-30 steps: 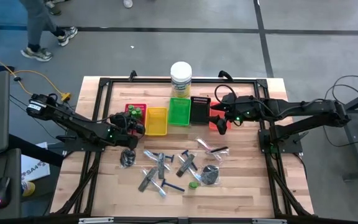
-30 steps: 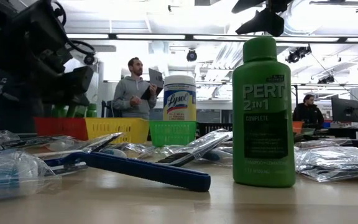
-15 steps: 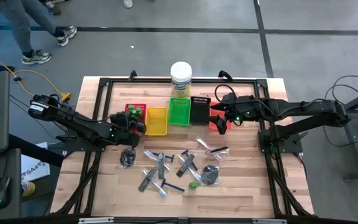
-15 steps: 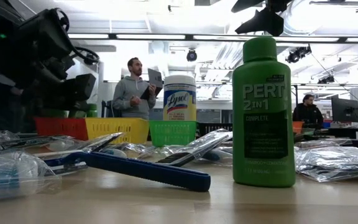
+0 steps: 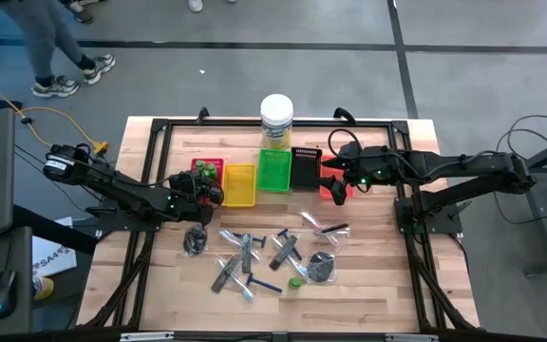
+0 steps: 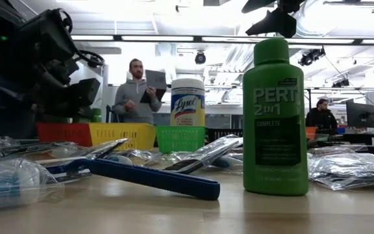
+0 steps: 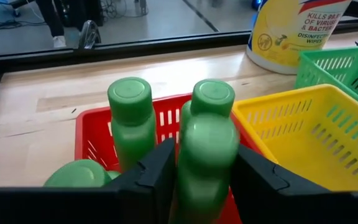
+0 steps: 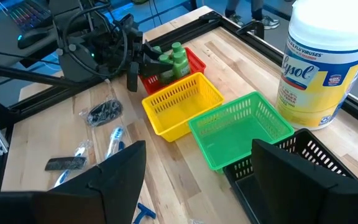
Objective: Pick & Place Travel size toiletries
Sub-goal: Put the green shampoo bottle into the red bin
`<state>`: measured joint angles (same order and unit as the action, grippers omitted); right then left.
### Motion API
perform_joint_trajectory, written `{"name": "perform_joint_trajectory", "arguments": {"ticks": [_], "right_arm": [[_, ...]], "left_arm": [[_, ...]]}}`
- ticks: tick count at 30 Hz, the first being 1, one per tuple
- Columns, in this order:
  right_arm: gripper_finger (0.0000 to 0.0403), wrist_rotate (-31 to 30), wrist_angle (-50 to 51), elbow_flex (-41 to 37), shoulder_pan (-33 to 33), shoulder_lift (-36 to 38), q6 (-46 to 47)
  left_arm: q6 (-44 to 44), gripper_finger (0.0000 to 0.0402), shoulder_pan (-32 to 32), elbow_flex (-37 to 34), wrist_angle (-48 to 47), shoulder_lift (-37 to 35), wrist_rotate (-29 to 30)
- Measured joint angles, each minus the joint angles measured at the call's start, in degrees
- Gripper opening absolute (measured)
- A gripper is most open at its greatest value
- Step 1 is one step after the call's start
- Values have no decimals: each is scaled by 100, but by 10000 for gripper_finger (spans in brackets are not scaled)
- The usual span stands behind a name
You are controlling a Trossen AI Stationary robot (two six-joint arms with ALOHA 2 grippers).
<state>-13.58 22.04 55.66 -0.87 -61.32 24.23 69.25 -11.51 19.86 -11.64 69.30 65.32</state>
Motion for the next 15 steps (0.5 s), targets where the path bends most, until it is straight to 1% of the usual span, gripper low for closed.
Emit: {"name": "perform_joint_trajectory", "arguments": {"ticks": [11, 15], "right_arm": [[278, 20, 1, 0, 0, 0, 15], [278, 22, 2, 0, 0, 0, 15]], "left_arm": [[-27, 143, 0, 15, -41, -55, 4], [-576, 143, 0, 249, -51, -172, 15]]}}
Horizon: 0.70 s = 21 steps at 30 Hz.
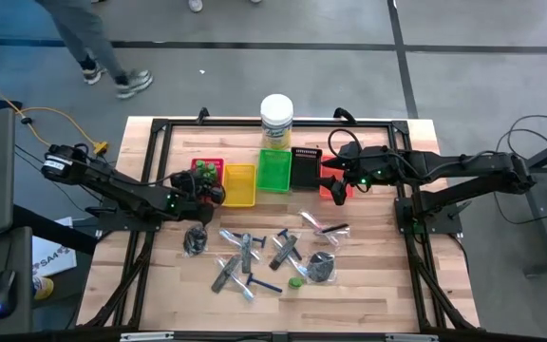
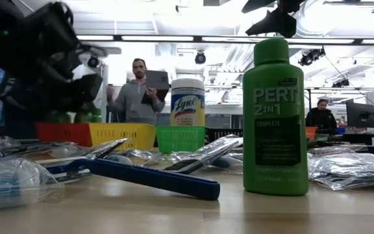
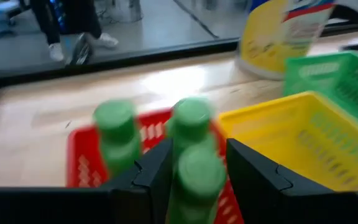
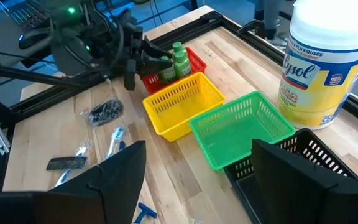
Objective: Pick & Place Travel size toiletries
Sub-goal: Put the green shampoo bottle into the red bin
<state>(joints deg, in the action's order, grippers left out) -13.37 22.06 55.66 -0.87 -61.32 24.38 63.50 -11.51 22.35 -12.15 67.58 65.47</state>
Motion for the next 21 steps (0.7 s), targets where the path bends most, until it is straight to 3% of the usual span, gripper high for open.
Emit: {"name": "perform_joint_trajectory", "arguments": {"ticks": [7, 21], "right_arm": [[278, 2, 1, 0, 1, 0, 1], [278, 305, 96, 0, 32, 0, 2]], "left_arm": [[-904, 144, 0, 492, 11, -106, -66], [-1597, 144, -13, 1306, -471, -385, 2]]}}
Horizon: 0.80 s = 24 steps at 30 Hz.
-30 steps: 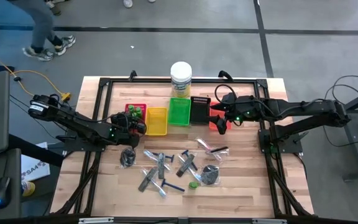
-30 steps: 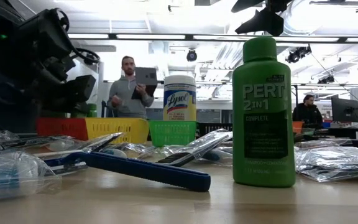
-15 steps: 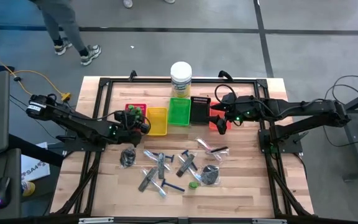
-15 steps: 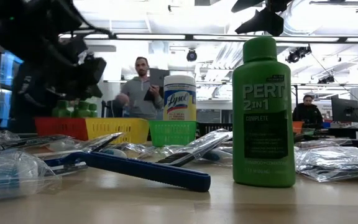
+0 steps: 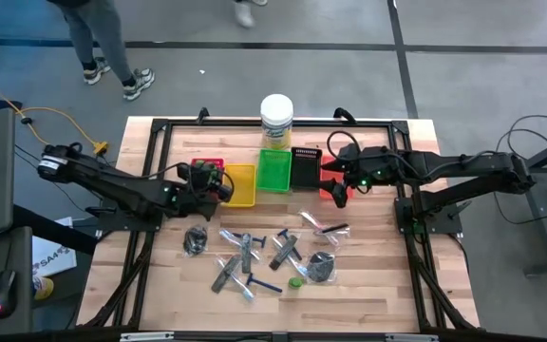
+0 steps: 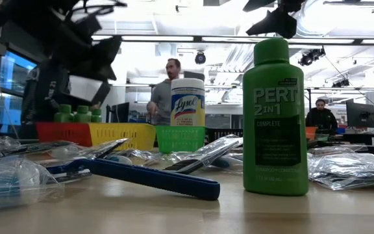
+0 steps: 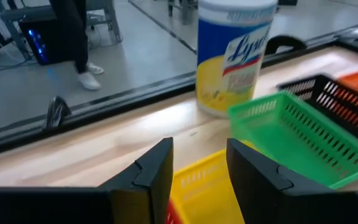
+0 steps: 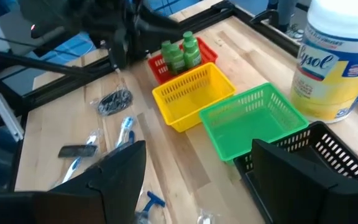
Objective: Pick & Place Travel size toiletries
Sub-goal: Put the green shampoo bottle into the red bin
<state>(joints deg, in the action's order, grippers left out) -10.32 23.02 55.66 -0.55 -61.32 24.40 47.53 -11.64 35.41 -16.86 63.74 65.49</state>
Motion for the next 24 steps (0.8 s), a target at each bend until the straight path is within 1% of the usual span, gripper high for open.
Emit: {"name": "perform_joint_trajectory", "arguments": {"ticks": [3, 5, 11, 14, 19, 24], "right_arm": [[278, 19, 20, 0, 78, 0, -8], [278, 27, 22, 0, 155, 0, -20], [278, 299, 93, 2, 410, 0, -66], [278, 333, 175, 2, 610, 0, -70], [278, 442, 467, 2, 1005, 0, -159], [278, 235, 605, -17, 1602, -72, -109]], "left_arm": [[-215, 143, 0, 359, -208, -143, -117], [-318, 143, 0, 623, -377, -222, -319], [-691, 143, -1, 1349, -671, -309, -1059], [-864, 143, -2, 1607, -728, -307, -1468], [-869, 143, -13, 1717, -711, -303, -2050], [-835, 143, -257, 1717, -714, -303, -2135]]}}
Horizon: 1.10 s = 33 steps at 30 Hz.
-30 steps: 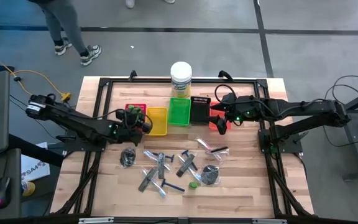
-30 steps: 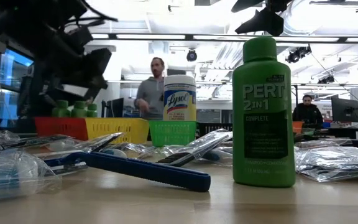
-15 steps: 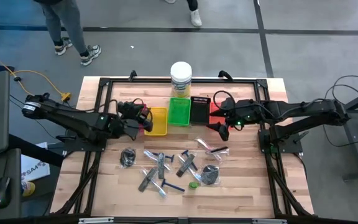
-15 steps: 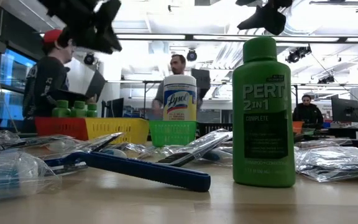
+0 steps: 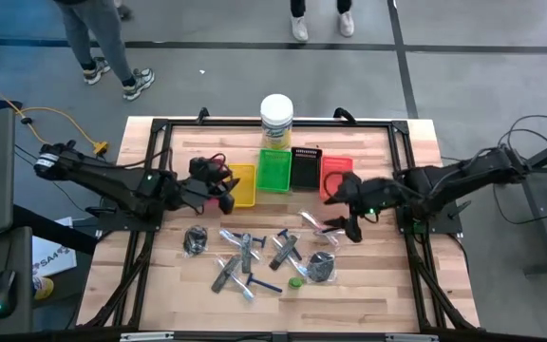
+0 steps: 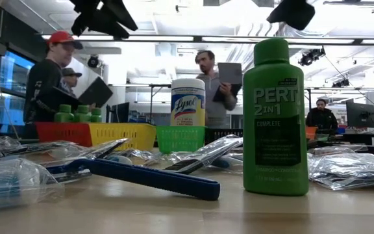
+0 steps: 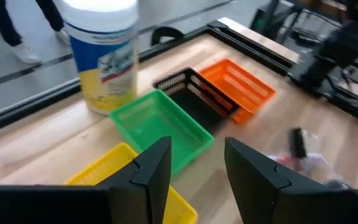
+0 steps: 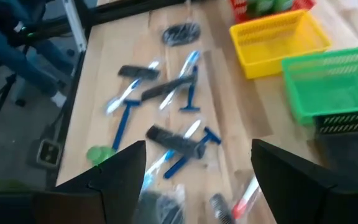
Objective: Pick & Place Travel size toiletries
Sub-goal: Put the green shampoo bottle into the red bin
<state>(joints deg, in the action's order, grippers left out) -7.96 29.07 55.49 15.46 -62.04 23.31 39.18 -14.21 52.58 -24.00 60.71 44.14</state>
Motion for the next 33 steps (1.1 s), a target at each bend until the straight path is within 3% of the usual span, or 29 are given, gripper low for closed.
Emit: {"name": "perform_joint_trajectory", "arguments": {"ticks": [7, 14, 24, 33], "right_arm": [[278, -717, -10, -5, 963, -272, 733], [278, -768, -355, -5, 1660, -1243, 1415], [278, -651, -1453, -5, 1984, -2644, 1847], [278, -259, -2273, -7, 1996, -3705, 1414]], "left_arm": [[-6, 143, -320, 0, 27, 0, 7], [4, 143, -392, 0, -22, 0, -379], [-174, 143, -383, 0, -20, 0, -809], [-188, 143, -383, 0, -130, 2, -1079]]}}
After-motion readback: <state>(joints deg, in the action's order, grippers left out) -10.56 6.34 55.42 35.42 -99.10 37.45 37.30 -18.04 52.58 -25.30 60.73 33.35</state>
